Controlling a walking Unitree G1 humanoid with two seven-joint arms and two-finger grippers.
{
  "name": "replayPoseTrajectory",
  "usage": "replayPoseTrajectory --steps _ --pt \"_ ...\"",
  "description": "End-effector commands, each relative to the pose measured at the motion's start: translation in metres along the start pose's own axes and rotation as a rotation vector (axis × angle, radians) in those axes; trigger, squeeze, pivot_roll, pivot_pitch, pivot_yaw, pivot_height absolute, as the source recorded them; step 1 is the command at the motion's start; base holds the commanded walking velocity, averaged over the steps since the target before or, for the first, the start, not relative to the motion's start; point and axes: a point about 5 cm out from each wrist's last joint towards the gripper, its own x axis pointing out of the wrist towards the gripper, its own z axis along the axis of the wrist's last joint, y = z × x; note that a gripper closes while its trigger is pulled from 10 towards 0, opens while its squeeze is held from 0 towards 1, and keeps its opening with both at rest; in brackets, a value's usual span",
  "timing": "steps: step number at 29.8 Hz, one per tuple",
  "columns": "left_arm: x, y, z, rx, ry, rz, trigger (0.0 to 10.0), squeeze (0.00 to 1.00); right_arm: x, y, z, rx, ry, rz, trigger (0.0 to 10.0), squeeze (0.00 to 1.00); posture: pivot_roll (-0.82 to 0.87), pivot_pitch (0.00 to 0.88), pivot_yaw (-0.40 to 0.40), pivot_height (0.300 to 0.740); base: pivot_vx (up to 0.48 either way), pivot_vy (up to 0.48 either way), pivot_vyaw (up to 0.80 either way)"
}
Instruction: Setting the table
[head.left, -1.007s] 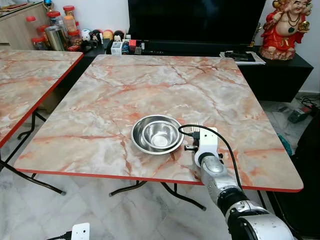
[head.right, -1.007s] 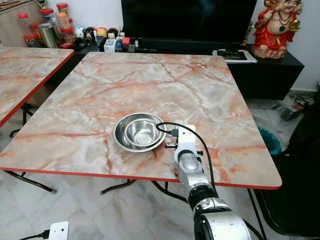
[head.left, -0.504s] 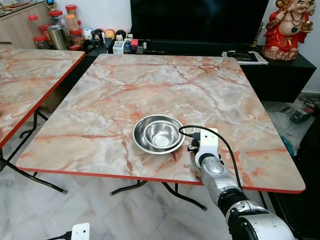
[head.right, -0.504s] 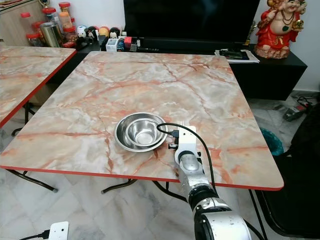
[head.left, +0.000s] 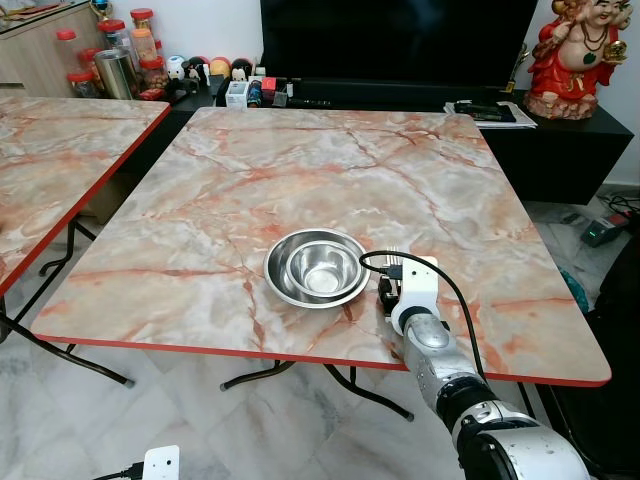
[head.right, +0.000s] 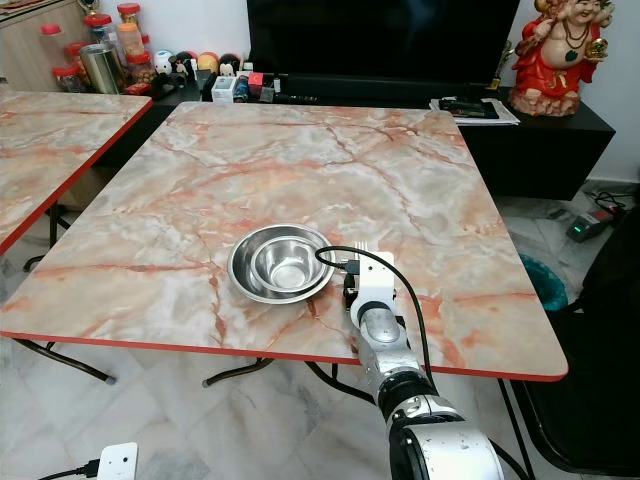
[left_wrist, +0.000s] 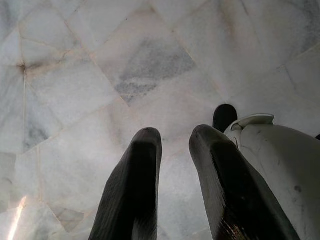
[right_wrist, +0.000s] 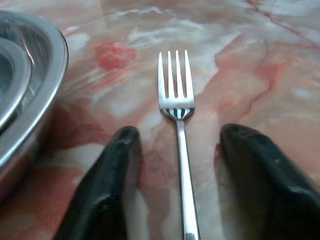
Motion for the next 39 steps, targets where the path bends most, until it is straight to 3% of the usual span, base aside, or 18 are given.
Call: replayPoseTrajectory --steps 1,7,8,9,24,32,39 --pt "0.0 0.001 0.0 0.006 0.012 0.01 10.0 0.0 0.002 -0.001 0.009 -0.008 -0.029 -0.004 10.0 1.0 0.03 0.0 -0.01 0.719 0.0 0.0 0.0" --pt "0.0 -0.001 0.002 0.006 0.009 0.007 10.0 0.0 0.003 -0.003 0.014 -0.01 -0.06 -0.013 10.0 1.0 0.03 0.0 -0.008 0.719 0.0 0.0 0.0" --pt "0.0 -0.001 0.002 0.006 0.008 0.007 10.0 0.0 0.003 -0.003 0.016 -0.015 -0.073 -0.016 10.0 0.11 0.03 0.0 -0.008 0.719 0.0 0.0 0.0" --pt "0.0 -0.001 0.002 0.006 0.008 0.006 10.0 0.0 0.003 -0.004 0.019 -0.026 -0.097 -0.02 10.0 0.0 0.03 0.0 -0.008 0.719 0.0 0.0 0.0" --pt "0.001 -0.003 0.006 0.003 -0.001 -0.002 10.0 0.0 0.002 -0.008 0.044 -0.05 -0.252 -0.081 10.0 0.0 0.02 0.0 -0.004 0.719 0.0 0.0 0.0" --pt "0.001 -0.005 0.011 0.001 -0.025 -0.008 10.0 0.0 -0.007 -0.009 0.058 -0.072 -0.416 -0.13 10.0 0.0 0.02 0.0 -0.004 0.719 0.0 0.0 0.0" --pt "0.002 -0.009 0.013 0.002 -0.027 -0.018 10.0 0.0 -0.018 0.002 0.055 -0.029 -0.5 -0.083 10.0 0.0 0.0 0.0 -0.003 0.719 0.0 0.0 0.0"
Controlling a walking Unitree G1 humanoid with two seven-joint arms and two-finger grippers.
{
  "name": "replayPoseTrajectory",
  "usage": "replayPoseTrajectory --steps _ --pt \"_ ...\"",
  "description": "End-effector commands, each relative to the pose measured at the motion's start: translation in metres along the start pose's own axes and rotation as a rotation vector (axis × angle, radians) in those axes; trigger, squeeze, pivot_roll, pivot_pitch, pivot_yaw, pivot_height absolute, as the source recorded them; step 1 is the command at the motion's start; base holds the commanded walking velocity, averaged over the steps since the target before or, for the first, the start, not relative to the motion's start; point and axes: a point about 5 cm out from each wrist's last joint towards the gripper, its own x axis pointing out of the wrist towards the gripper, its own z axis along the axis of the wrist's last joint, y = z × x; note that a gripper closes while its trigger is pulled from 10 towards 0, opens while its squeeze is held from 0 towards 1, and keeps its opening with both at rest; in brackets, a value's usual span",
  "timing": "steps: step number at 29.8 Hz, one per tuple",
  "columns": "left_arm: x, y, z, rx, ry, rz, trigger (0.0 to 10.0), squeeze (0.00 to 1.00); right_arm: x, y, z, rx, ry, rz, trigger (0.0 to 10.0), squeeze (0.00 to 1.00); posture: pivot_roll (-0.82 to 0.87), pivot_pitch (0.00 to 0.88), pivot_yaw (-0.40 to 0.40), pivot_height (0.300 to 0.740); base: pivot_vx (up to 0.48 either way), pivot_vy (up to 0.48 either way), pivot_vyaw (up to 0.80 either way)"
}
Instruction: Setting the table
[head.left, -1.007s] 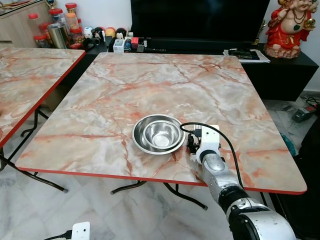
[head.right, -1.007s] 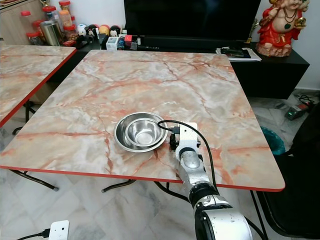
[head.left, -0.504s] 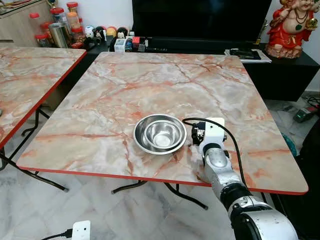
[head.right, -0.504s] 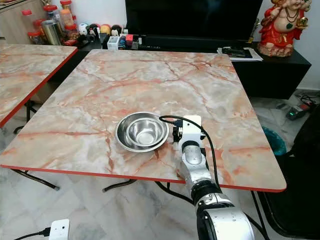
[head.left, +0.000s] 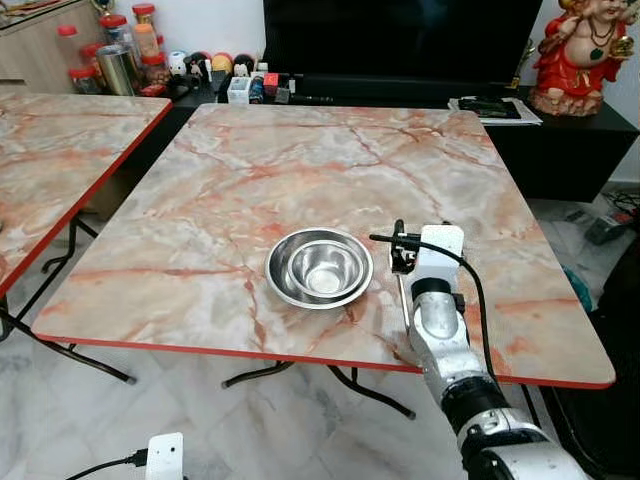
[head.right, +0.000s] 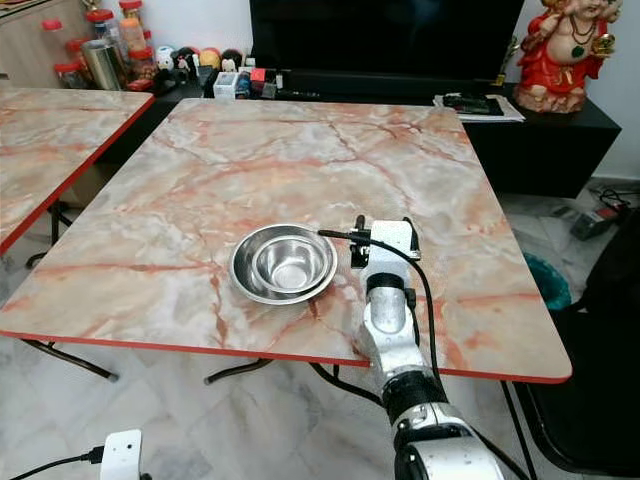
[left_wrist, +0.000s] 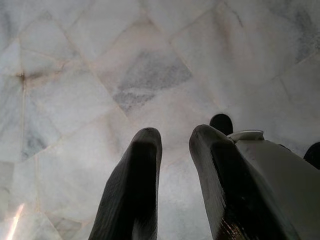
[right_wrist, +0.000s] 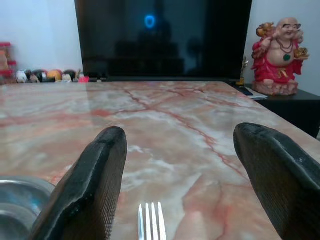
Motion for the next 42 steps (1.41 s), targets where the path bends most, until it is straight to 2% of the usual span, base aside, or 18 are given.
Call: replayPoseTrajectory --steps 1,6,14,27,42 --pt "0.0 -0.002 -0.001 0.002 0.009 -0.003 10.0 0.0 0.0 0.004 0.007 0.011 -0.037 0.025 10.0 0.0 0.0 0.0 -0.003 0.719 0.0 0.0 0.0" --pt "0.0 -0.003 0.0 -0.004 0.014 -0.002 10.0 0.0 0.001 0.007 0.011 0.021 -0.058 0.047 10.0 0.0 0.0 0.0 -0.008 0.719 0.0 0.0 0.0" --pt "0.0 -0.002 -0.001 0.0 0.02 0.002 10.0 0.0 0.005 0.003 0.026 0.026 -0.121 0.043 10.0 0.0 0.0 0.0 -0.004 0.719 0.0 0.381 0.0" --pt "0.0 0.002 -0.001 0.022 0.023 0.007 10.0 0.0 0.006 0.005 0.03 0.037 -0.133 0.044 10.0 0.0 -0.01 0.0 0.013 0.719 0.0 0.403 0.0" --pt "0.001 0.006 0.002 0.037 0.017 0.012 10.0 0.0 0.003 0.015 0.032 0.04 -0.149 0.07 10.0 0.0 0.0 0.0 0.02 0.719 0.0 0.404 0.0"
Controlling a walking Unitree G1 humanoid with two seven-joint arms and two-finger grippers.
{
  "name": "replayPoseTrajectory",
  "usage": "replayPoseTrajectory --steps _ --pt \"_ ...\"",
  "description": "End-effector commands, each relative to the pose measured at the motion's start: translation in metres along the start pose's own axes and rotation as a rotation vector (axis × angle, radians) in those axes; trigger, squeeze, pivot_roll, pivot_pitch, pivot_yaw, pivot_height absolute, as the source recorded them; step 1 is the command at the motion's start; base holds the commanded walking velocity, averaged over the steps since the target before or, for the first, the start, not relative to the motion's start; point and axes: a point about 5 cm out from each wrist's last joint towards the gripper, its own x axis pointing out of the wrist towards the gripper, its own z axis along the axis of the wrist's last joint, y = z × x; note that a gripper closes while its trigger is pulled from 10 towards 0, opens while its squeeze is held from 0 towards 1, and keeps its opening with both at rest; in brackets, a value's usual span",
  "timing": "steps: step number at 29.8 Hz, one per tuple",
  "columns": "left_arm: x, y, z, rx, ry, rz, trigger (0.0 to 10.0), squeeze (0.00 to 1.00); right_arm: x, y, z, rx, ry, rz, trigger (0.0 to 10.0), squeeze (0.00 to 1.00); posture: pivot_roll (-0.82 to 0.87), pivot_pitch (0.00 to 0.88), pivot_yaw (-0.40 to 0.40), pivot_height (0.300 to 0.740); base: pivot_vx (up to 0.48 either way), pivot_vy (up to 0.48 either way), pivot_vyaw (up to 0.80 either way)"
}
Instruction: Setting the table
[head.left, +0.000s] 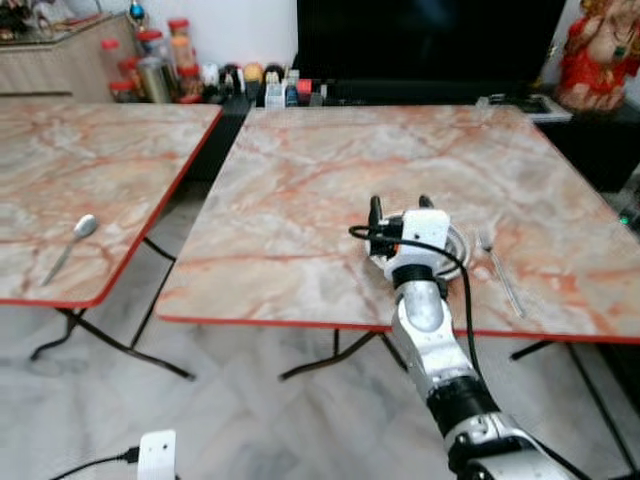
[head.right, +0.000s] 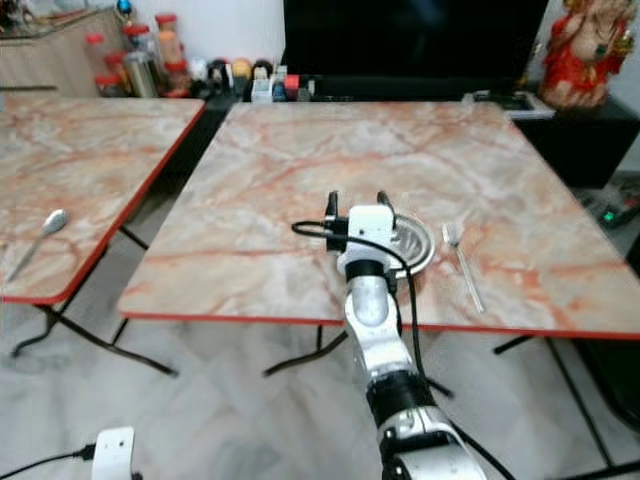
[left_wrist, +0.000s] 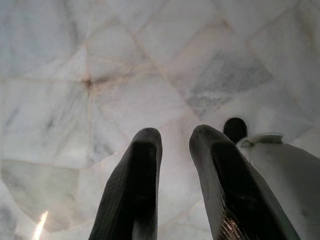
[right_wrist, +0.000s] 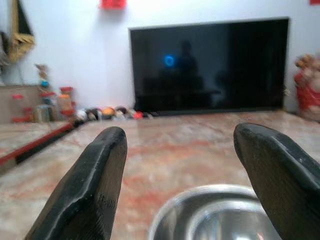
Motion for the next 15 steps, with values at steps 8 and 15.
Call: replayPoseTrajectory --steps 8,15 --pt "0.0 0.0077 -0.0029 0.006 0.012 0.024 10.0 0.0 0.0009 0.0096 0.006 0.022 -0.02 0.016 10.0 0.0 0.01 0.0 0.022 0.719 0.0 0.403 0.0" --pt "-0.0003 0.0077 -0.0042 0.001 0.014 0.026 10.0 0.0 0.0015 0.0075 0.0064 0.02 -0.02 0.011 10.0 0.0 0.0 0.0 0.023 0.719 0.0 0.404 0.0"
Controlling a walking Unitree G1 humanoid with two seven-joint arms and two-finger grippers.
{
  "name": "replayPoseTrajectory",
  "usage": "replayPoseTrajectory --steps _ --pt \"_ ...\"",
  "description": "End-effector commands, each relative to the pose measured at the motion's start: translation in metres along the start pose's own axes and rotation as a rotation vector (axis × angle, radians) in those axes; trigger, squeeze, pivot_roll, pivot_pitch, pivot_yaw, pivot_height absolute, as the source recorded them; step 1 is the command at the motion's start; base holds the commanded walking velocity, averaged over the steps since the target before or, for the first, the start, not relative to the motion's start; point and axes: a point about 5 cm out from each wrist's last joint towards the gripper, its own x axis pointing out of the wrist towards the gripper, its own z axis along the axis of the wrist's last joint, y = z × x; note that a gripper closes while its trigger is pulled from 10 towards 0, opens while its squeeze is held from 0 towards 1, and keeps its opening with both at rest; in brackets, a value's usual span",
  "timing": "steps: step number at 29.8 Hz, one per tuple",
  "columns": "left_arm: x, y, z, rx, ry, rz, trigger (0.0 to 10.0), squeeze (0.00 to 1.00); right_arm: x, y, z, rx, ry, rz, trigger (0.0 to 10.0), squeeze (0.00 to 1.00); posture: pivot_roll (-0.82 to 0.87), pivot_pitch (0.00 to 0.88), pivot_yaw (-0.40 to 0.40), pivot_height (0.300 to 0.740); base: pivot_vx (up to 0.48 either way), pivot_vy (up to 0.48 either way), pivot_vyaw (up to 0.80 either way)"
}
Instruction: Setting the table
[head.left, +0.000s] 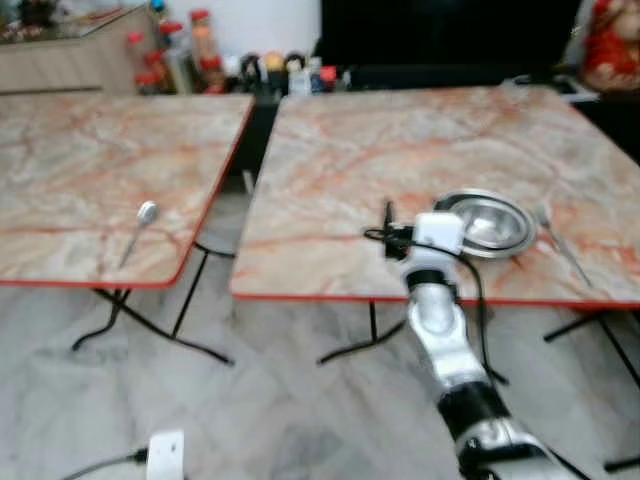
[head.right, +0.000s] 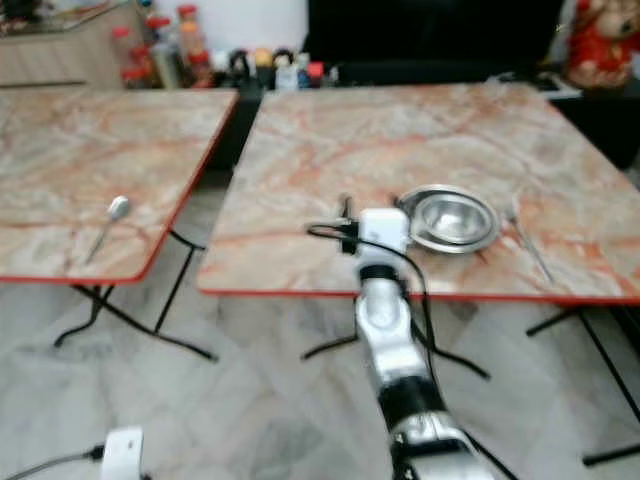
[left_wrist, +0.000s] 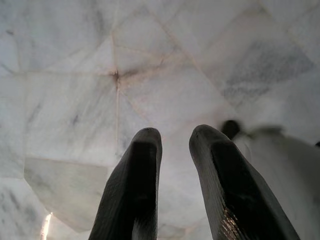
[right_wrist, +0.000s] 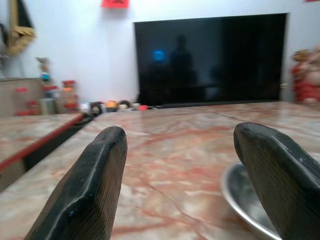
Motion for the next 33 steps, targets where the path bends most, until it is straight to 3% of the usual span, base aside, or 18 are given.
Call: replayPoseTrajectory --steps 1,16,24,30,31,33 --pt "0.0 0.007 0.0 0.007 0.003 0.022 10.0 0.0 0.002 0.013 0.007 0.02 -0.02 0.029 10.0 0.0 0.0 0.0 0.023 0.719 0.0 0.405 0.0" --pt "0.0 0.007 -0.001 0.002 0.005 0.022 10.0 0.0 -0.006 0.008 -0.009 -0.007 0.034 0.048 10.0 0.0 0.0 0.0 0.014 0.719 0.0 0.404 0.0" --pt "0.0 0.005 -0.001 0.003 0.006 0.019 10.0 0.0 -0.019 -0.003 -0.035 -0.05 0.136 0.064 10.0 0.0 0.0 0.0 0.01 0.719 0.0 0.401 0.0" --pt "0.0 0.004 -0.002 0.003 0.007 0.017 10.0 0.0 -0.039 -0.016 -0.065 -0.085 0.267 0.068 10.0 0.0 0.0 0.0 0.01 0.719 0.0 0.404 0.0" --pt "0.0 0.004 -0.001 0.005 0.006 0.016 10.0 0.0 -0.05 -0.022 -0.079 -0.095 0.345 0.068 10.0 0.0 0.0 0.0 0.01 0.719 0.0 0.401 0.0" --pt "0.0 0.004 -0.001 0.005 0.006 0.016 10.0 0.0 -0.05 -0.022 -0.079 -0.095 0.345 0.068 10.0 0.0 0.0 0.0 0.01 0.719 0.0 0.401 0.0"
